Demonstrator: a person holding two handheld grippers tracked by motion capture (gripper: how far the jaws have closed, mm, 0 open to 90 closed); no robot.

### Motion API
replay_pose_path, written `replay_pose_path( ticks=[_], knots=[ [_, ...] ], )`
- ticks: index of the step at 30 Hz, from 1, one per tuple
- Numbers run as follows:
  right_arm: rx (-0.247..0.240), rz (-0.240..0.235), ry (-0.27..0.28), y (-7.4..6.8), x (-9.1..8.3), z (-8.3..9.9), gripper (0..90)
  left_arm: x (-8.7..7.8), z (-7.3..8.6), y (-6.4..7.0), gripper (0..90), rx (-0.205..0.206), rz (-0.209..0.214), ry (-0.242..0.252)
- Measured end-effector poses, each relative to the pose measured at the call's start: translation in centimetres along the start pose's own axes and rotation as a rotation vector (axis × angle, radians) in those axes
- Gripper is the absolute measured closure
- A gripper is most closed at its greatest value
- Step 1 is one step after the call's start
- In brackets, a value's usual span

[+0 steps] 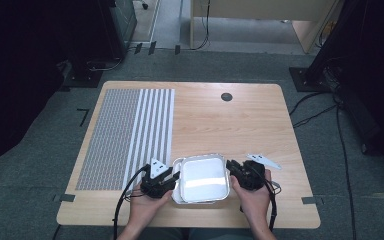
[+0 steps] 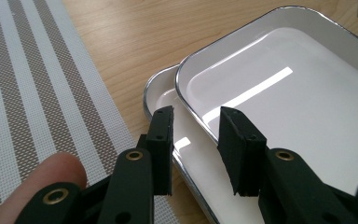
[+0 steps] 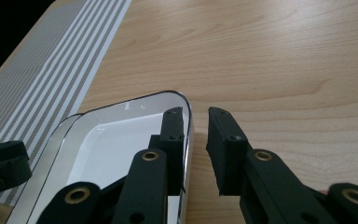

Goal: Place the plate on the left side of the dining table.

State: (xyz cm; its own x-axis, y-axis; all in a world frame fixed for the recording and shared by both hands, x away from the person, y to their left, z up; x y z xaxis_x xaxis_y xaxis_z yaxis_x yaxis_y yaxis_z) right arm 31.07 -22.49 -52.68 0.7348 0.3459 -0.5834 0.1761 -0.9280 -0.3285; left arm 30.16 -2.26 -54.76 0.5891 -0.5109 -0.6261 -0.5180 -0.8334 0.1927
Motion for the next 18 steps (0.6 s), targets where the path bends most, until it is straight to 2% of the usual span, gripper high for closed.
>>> replay_pose_path(
  ticks=[6, 7, 10, 14, 18],
  knots=[
    [-0.035, 0.014, -0.028, 0.1, 1.4, -0.6, 76.4, 0.0, 0.1, 0.5, 66.9, 0.008, 0.013, -0.008],
    [-0.036, 0.006, -0.038, 0.0, 2.3, -0.7, 76.8, 0.0, 0.1, 0.6, 67.1, 0.004, 0.020, -0.007],
    [-0.047, 0.005, -0.062, -0.2, 3.1, -0.6, 77.0, 0.0, 0.1, 0.7, 67.1, -0.001, 0.029, -0.003],
    [-0.078, 0.044, -0.092, 0.0, 3.8, 0.0, 79.5, -0.1, 0.1, 0.8, 67.2, -0.001, 0.036, -0.004],
    [-0.081, 0.044, -0.099, -0.3, 4.0, 0.4, 86.1, -0.1, 0.2, 1.2, 68.4, 0.003, 0.059, -0.009]
  ],
)
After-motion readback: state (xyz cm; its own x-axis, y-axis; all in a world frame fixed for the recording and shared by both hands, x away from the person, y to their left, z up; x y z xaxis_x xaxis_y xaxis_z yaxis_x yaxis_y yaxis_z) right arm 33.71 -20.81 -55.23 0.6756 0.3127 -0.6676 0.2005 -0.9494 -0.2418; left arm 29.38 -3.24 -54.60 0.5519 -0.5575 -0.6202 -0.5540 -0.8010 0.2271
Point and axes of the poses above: each handheld gripper's, and its own axes: x roughly forward along the jaws, z roughly out of its underside, y roughly to its right, the point moved 10 cm from there along x, roughly forward along the jaws, and after that the axes turned 5 degrees about -x, right-handed, at the moved point
